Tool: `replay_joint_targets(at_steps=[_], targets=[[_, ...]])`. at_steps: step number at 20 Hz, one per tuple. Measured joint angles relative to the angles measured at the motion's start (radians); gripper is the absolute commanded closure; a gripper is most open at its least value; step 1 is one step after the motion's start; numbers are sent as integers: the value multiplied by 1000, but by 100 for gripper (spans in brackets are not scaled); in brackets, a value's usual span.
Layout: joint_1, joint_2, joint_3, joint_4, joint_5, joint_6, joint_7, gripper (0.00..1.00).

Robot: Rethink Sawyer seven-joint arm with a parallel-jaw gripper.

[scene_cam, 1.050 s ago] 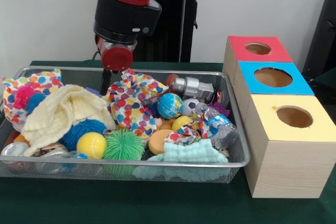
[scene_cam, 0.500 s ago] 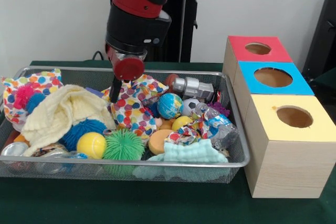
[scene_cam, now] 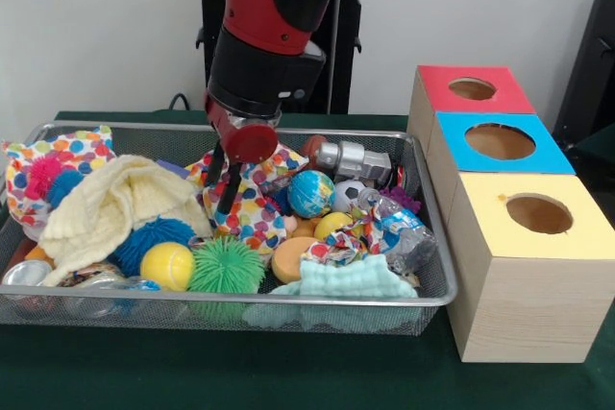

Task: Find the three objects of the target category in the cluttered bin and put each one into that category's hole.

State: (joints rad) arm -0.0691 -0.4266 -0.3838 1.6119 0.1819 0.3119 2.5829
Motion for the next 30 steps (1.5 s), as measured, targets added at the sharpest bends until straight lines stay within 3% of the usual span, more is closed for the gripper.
replay_joint_targets(at_steps=[10, 11, 30], targets=[[3, 19, 4, 13, 0, 0, 0, 0], [1, 19, 8, 18, 0, -1, 0, 100], [-41, 13, 34, 34, 0, -1, 0, 100]])
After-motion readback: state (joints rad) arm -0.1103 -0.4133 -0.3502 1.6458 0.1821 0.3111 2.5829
